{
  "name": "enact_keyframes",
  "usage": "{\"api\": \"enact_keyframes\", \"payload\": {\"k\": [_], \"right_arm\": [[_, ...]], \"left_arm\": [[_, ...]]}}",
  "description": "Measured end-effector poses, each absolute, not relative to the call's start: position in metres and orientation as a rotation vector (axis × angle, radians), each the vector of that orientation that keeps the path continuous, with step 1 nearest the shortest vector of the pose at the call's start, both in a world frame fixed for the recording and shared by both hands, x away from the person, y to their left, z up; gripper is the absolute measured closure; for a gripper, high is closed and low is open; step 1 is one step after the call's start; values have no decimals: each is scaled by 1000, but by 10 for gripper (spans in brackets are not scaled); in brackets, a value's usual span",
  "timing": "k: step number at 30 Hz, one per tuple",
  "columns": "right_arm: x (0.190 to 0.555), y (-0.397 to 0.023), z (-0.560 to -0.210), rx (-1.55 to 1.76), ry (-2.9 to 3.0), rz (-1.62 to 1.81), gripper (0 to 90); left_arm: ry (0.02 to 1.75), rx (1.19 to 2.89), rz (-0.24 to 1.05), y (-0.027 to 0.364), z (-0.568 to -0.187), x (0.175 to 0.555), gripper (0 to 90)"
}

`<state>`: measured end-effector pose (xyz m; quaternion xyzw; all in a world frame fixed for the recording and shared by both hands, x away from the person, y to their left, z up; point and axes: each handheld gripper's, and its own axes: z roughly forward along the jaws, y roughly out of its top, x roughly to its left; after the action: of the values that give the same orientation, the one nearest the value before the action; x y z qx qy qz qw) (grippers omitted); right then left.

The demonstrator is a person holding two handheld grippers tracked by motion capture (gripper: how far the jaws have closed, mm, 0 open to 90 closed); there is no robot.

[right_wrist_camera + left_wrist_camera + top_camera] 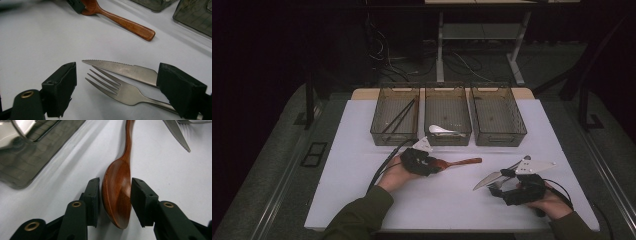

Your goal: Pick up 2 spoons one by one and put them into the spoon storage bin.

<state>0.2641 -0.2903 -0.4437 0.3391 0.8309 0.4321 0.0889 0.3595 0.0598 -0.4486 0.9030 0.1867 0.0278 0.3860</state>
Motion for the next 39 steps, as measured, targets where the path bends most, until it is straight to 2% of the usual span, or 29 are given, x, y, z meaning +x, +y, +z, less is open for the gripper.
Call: {"api": "enact_keyframes", "payload": {"k": [21,39], "right_arm": [[264,-290,-444,1010,2473,1282,163],[264,-290,-444,1009,2474,1281,162]], "left_arm": [[416,2362,133,56,-446,353,770],[439,2353,142,56,-443,352,783]]}}
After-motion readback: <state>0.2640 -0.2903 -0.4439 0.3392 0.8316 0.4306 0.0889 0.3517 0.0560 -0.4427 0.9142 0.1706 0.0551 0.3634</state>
